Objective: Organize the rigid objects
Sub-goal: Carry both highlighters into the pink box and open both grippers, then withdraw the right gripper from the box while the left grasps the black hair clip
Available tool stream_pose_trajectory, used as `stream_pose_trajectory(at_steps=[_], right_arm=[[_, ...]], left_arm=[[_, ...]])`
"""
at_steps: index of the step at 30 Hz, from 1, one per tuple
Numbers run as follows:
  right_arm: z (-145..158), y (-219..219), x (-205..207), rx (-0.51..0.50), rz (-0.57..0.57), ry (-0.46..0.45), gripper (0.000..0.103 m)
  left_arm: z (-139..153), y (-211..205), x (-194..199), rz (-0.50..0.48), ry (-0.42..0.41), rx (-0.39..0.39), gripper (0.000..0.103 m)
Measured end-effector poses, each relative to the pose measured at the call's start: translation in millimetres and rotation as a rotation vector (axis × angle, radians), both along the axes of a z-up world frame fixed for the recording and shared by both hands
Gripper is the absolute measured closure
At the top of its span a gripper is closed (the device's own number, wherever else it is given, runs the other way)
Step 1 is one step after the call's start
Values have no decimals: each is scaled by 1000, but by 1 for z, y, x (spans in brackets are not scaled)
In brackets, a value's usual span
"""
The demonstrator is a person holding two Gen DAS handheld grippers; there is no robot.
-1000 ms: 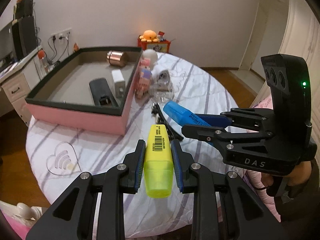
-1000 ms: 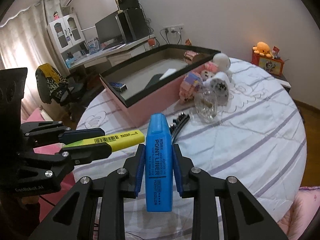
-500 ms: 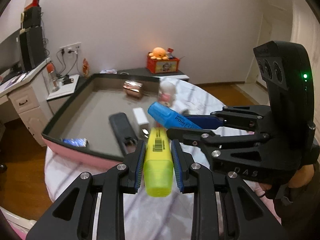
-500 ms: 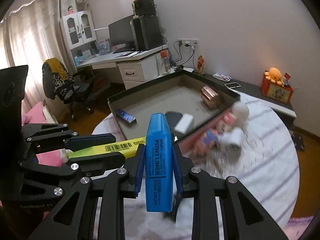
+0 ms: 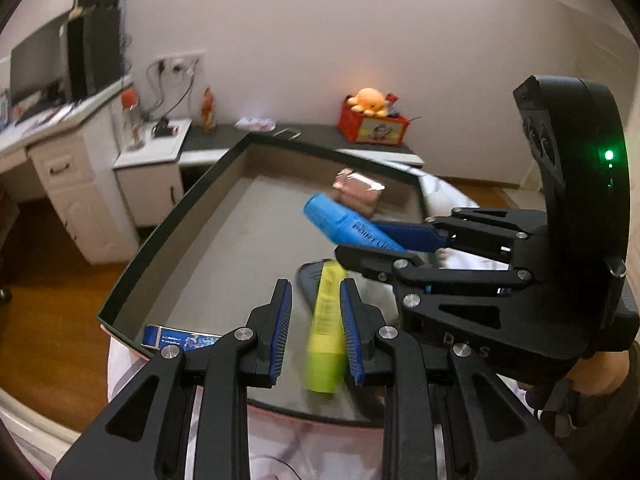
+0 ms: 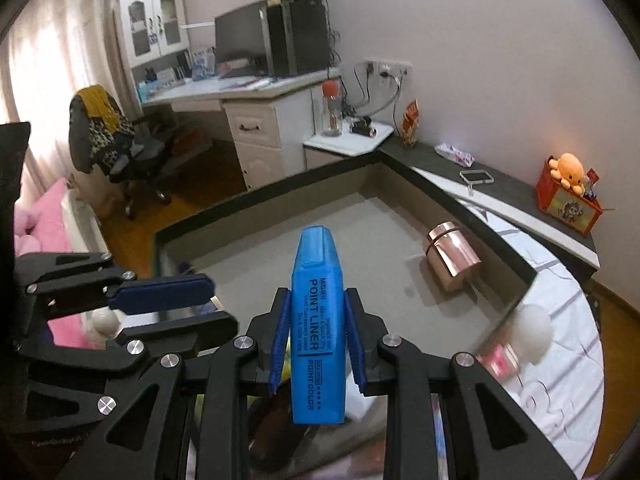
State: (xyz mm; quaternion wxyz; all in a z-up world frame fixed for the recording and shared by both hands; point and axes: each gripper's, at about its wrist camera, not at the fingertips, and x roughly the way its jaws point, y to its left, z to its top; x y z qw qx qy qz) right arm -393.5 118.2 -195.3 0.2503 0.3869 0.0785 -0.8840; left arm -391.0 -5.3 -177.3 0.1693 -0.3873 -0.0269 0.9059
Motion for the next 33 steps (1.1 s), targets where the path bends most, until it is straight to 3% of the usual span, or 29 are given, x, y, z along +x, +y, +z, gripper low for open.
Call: stream_pose_trajectory(at_steps=[4, 5, 6, 7, 8, 11, 15, 17, 24, 33], right_arm=[[-11, -1, -12, 19, -27, -11, 76], [-11, -1, -13, 20, -32, -9, 74], [-10, 1, -14, 18, -39, -4, 67], [-9, 3, -14, 23, -54, 1, 48], [-8, 5, -12, 30, -73, 15, 38], [0, 15, -5, 10, -85, 32, 37], [13, 27, 15, 5, -102, 61, 31], [21, 32, 25, 5, -108, 71, 26], [38, 68, 76, -32, -152, 106, 26], [28, 145, 146, -80, -283, 84, 25]], left_arm=[[-5, -6, -6, 33, 2, 11, 71], [-6, -7, -6, 40, -2, 9, 62], [-6, -8, -6, 50, -1, 7, 51], [-6, -9, -5, 76, 5, -9, 47], [-6, -11, -3, 91, 9, -13, 40], [-2, -14, 5, 107, 18, 8, 23], [9, -9, 23, 112, 42, -15, 10], [14, -6, 33, 114, 55, -32, 7], [25, 20, 79, 94, 79, -66, 1], [12, 73, 130, -26, 40, -122, 1]])
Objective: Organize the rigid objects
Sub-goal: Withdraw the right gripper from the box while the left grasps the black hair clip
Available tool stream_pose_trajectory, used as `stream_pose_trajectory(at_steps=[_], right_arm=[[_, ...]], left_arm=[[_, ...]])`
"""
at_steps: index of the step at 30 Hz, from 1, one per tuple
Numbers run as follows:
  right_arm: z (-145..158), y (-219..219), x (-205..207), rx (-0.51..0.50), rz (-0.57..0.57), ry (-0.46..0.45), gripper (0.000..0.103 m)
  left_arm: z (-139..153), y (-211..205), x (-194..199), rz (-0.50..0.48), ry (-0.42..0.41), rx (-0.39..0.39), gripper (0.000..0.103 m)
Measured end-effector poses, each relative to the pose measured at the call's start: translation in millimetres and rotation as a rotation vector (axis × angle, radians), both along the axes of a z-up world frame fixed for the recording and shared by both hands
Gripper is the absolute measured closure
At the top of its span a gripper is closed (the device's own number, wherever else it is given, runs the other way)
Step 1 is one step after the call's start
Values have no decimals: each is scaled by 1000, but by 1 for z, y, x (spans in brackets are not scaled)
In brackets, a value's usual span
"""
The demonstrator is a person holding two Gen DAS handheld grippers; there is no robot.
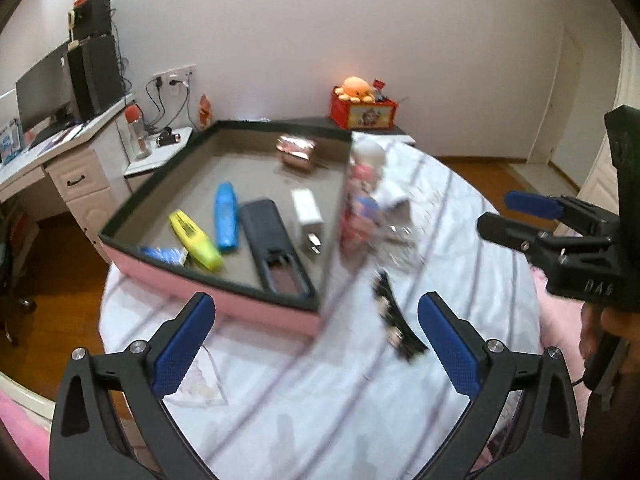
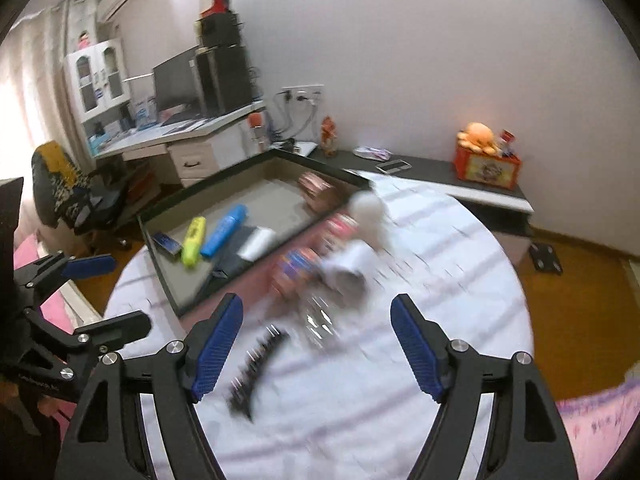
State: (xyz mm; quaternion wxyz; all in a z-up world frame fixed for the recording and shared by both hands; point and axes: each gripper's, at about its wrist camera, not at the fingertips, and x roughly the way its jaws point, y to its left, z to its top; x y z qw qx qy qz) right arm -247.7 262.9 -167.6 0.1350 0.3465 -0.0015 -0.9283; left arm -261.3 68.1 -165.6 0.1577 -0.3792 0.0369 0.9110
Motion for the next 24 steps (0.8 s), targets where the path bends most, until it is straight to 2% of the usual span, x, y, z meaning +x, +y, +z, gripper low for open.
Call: stream_pose_trajectory(at_steps=[3, 6, 11, 16, 19, 22, 24], right_arm=[[-9, 26, 14, -28, -45, -19, 25], [-19, 41, 23, -57, -68, -38, 25], [-33, 49, 25, -82, -63, -62, 25], [-44, 58, 25, -106, -57, -80, 25], [-54, 65, 24, -119, -64, -100, 25], [-63, 71, 21, -142, -63, -118, 25], [-69, 74, 18, -153, -63, -128, 25]], left_arm=[[-7, 15, 14, -60, -32, 22, 1], [-10, 34, 20, -73, -44, -20, 1], [-13, 56, 24, -93, -58, -39, 1], [-25, 73, 18, -90, -84, -70, 1], [-31, 81, 14, -101, -62, -70, 1], [-41, 91, 6, -107, -75, -103, 1], [-48, 95, 0, -107, -88, -110, 5]])
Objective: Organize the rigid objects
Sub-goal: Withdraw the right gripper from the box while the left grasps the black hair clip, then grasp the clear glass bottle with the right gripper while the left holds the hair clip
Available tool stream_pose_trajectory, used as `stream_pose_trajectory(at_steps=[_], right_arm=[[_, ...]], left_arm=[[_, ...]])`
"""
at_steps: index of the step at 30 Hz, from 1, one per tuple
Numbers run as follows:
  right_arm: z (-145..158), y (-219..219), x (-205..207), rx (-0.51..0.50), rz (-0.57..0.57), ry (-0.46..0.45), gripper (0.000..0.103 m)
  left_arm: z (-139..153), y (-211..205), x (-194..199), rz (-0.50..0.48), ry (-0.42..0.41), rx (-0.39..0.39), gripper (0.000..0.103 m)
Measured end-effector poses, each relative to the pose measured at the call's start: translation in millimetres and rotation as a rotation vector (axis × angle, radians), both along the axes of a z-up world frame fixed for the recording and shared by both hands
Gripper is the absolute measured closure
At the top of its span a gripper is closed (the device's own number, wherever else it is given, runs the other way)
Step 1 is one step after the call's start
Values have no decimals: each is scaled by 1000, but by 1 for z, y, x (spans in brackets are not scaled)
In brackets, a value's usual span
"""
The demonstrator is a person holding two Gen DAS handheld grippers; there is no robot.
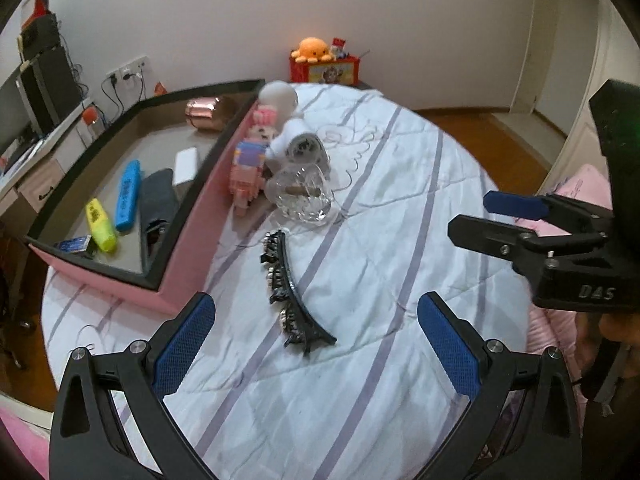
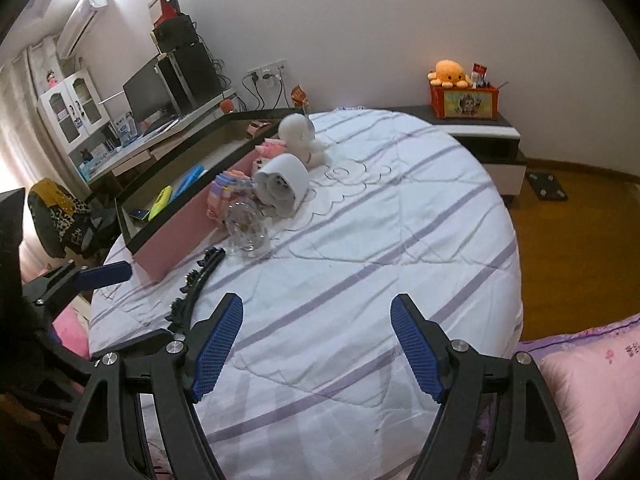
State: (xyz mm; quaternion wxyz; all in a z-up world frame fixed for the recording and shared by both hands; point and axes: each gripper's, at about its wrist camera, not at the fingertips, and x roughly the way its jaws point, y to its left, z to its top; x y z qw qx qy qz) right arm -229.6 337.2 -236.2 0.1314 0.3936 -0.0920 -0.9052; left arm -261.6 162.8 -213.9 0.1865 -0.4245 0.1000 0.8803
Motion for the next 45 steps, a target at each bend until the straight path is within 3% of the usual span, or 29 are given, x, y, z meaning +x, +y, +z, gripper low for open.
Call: stream_pose_trajectory(at_steps=[3, 6, 10, 12, 17, 26, 36, 39, 41, 42, 45], right_arm=[[-5, 3, -5, -14, 4, -6, 25], [-9, 4, -9, -21, 13, -14, 25], [-15, 6, -16, -29, 19, -27, 25], [-16, 6, -18, -30, 20, -33, 25], [-17, 2, -22, -28, 29, -37, 25], [-14, -31, -40, 10, 97, -39, 25], [-14, -81, -75, 95, 182, -33, 26], [-17, -89, -84, 114, 195, -45, 45], [-19, -89, -90, 101, 205, -63, 65], [-21, -90, -92, 104, 208, -74, 70], [-23, -90, -91, 102, 216, -76, 72]], left_arm=[[-12, 3, -11, 17, -25, -7, 27], [-32, 4, -26, 33, -118, 4, 40], [-34, 9, -27, 21, -74, -21, 48], [-33, 8, -29, 26, -64, -11, 66], [-31, -3, -27, 30, -82, 2, 79], [-30, -22, -4, -16, -107, 12, 83], [-31, -29, -5, -51, -102, 29, 82], [-32, -28, -7, -60, -95, 33, 82], [-32, -30, -9, -64, -96, 47, 82], [-32, -30, -11, -68, -95, 52, 82], [-33, -29, -13, -82, -90, 64, 80]])
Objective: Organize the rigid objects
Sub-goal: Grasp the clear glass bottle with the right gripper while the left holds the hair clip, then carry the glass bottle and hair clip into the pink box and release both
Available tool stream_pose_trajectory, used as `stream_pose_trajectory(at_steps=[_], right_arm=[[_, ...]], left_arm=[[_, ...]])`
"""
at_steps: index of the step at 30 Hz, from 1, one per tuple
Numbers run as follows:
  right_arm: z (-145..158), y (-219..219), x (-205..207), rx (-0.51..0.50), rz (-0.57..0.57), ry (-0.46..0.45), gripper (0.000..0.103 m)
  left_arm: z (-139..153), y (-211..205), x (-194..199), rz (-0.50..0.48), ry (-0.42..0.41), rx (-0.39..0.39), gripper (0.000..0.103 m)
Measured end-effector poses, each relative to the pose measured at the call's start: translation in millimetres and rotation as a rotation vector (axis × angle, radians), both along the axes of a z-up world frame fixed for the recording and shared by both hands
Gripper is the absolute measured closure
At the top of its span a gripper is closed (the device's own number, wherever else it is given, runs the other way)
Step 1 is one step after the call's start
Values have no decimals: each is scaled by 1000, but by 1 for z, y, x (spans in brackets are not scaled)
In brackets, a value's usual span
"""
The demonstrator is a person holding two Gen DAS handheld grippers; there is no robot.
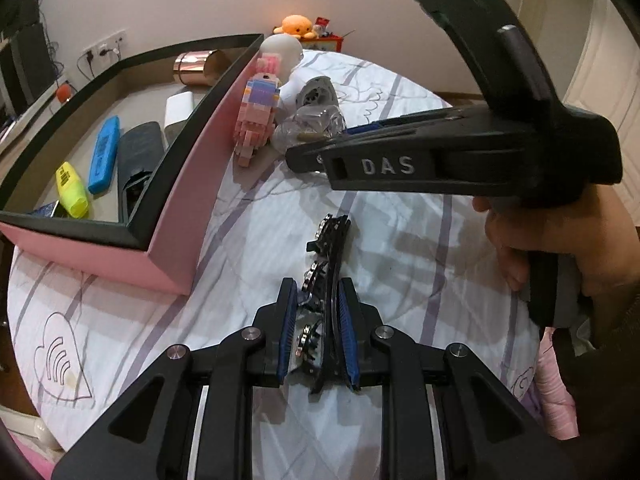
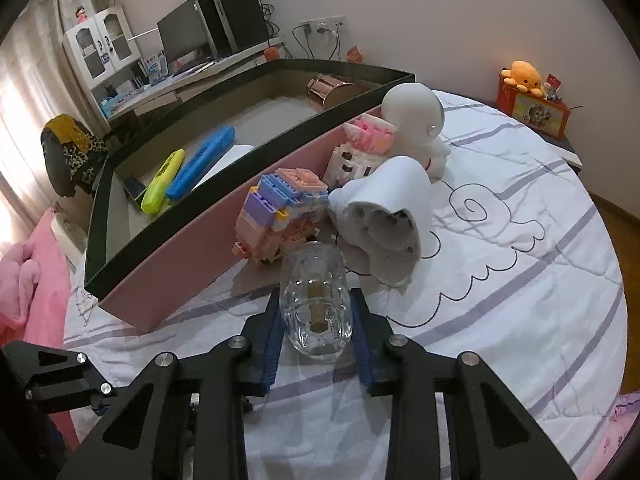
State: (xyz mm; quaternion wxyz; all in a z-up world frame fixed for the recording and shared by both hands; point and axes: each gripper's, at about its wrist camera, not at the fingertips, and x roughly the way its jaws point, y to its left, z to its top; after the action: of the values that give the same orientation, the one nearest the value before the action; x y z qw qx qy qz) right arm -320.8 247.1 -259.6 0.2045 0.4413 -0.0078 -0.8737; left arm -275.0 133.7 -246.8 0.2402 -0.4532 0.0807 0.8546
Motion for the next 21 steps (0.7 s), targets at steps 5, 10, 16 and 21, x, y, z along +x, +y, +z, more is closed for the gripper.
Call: stream_pose_trajectory(at_steps=[5, 10, 16, 21], right_arm=[[3, 9, 9, -19, -19, -4, 72], [4, 22, 23, -29, -55, -2, 72], [7, 25, 37, -29, -62, -7, 72], [8, 23, 48, -25, -58, -8, 72]], left_arm=[[0, 3, 0, -13, 14, 1, 76], [1, 0, 0, 28, 10, 15, 84], [3, 0, 2, 41, 5, 3, 84], [6, 0, 4, 43, 5, -15, 84]])
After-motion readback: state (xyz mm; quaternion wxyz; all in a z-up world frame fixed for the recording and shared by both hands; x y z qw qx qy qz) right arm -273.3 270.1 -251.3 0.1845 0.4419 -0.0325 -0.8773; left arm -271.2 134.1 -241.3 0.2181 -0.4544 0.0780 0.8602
